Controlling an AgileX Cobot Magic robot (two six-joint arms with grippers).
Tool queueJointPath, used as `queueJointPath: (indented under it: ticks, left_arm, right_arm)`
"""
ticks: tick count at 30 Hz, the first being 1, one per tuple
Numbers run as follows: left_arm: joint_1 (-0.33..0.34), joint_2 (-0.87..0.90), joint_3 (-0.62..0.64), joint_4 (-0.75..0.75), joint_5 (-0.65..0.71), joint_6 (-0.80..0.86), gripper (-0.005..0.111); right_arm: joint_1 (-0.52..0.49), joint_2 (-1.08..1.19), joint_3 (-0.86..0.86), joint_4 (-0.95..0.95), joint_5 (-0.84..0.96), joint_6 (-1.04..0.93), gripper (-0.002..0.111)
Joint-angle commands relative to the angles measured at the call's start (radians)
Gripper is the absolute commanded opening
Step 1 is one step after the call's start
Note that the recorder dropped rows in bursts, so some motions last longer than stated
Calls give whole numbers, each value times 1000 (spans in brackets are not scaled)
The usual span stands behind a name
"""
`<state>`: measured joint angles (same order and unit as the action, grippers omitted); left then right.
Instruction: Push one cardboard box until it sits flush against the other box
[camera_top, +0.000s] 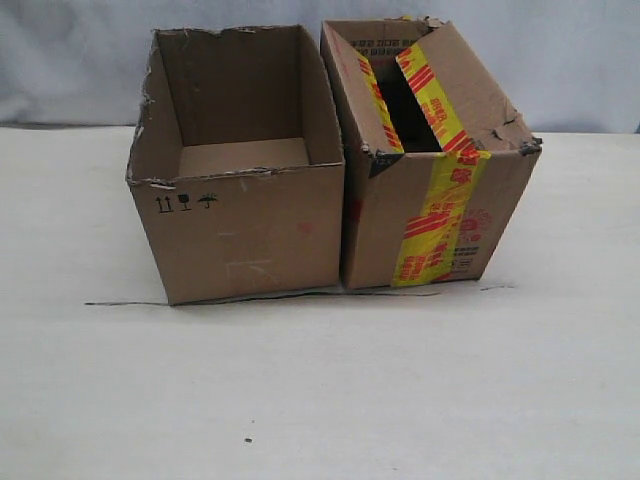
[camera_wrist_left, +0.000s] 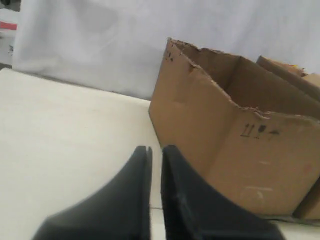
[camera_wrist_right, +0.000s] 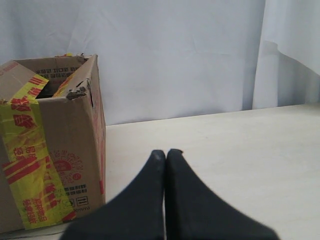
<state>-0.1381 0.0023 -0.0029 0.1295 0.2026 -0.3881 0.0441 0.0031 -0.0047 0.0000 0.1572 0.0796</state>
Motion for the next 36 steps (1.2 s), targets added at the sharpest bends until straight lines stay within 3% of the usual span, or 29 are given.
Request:
queueJointPath:
  ticks: [1, 6, 9, 11, 36]
  left_arm:
    - [71, -2, 3, -7, 25, -6, 0]
    - [97, -2, 3, -6, 25, 31, 0]
    - [95, -2, 3, -76, 5, 404, 0]
    - [88, -2, 3, -88, 5, 474, 0]
    - [88, -2, 3, -88, 0, 472, 0]
  right_arm:
    - [-8, -3, 5, 0, -10, 4, 0]
    - [-8, -3, 5, 0, -10, 4, 0]
    - [-8, -3, 5, 0, -10, 4, 0]
    - [-8, -3, 5, 0, -10, 4, 0]
    - [-8, -3, 5, 0, -10, 4, 0]
